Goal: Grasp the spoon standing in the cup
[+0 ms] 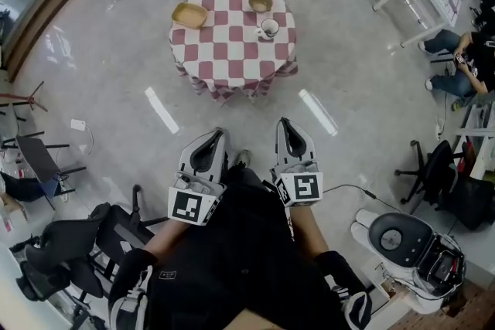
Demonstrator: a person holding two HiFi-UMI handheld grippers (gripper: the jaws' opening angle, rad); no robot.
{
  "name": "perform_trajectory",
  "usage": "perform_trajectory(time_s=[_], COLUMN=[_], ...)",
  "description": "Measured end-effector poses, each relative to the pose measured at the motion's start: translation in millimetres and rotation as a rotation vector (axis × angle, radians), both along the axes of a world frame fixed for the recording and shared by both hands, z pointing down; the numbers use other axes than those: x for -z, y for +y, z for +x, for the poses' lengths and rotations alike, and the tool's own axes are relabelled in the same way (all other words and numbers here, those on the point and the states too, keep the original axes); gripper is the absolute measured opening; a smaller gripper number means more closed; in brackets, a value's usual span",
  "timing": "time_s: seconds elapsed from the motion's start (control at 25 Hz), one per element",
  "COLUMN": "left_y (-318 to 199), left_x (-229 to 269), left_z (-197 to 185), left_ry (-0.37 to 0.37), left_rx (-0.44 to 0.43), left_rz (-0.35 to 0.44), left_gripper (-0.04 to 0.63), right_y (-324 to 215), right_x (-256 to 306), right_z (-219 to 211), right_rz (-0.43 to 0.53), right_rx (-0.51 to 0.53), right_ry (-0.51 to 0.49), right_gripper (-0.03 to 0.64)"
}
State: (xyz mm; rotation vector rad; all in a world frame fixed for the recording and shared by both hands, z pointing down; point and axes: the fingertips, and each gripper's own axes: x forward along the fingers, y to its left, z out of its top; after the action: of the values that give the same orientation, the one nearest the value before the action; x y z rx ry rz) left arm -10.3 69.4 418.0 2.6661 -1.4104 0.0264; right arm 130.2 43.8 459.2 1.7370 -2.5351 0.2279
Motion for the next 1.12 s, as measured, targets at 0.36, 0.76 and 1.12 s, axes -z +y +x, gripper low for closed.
perform_trajectory(time_s=[0.36,0.76,1.12], left_y=[-68.3,-172.3,-242.8], left_x=[-5.3,-8.3,-20.7], left_z=[8.5,20.3,26.1], left_ry=[0.021,0.030,0.011], left_rx=[-0.015,-0.094,-0.133], left_rz=[0.016,-0.030,-0.097], left_gripper=[0.009,0.009,0.009], right_y=[-63.4,-164.4,-240.8], right_x=[-17.3,-27.1,-74.6], right_z=[-1.1,3.2,2.1], right_rz=[-0.024,-0.058,-0.180], right_rx=[0.005,-0.024,0.000], right_ry=[0.031,0.101,0.257], right_gripper=[0.028,0.028,0.029])
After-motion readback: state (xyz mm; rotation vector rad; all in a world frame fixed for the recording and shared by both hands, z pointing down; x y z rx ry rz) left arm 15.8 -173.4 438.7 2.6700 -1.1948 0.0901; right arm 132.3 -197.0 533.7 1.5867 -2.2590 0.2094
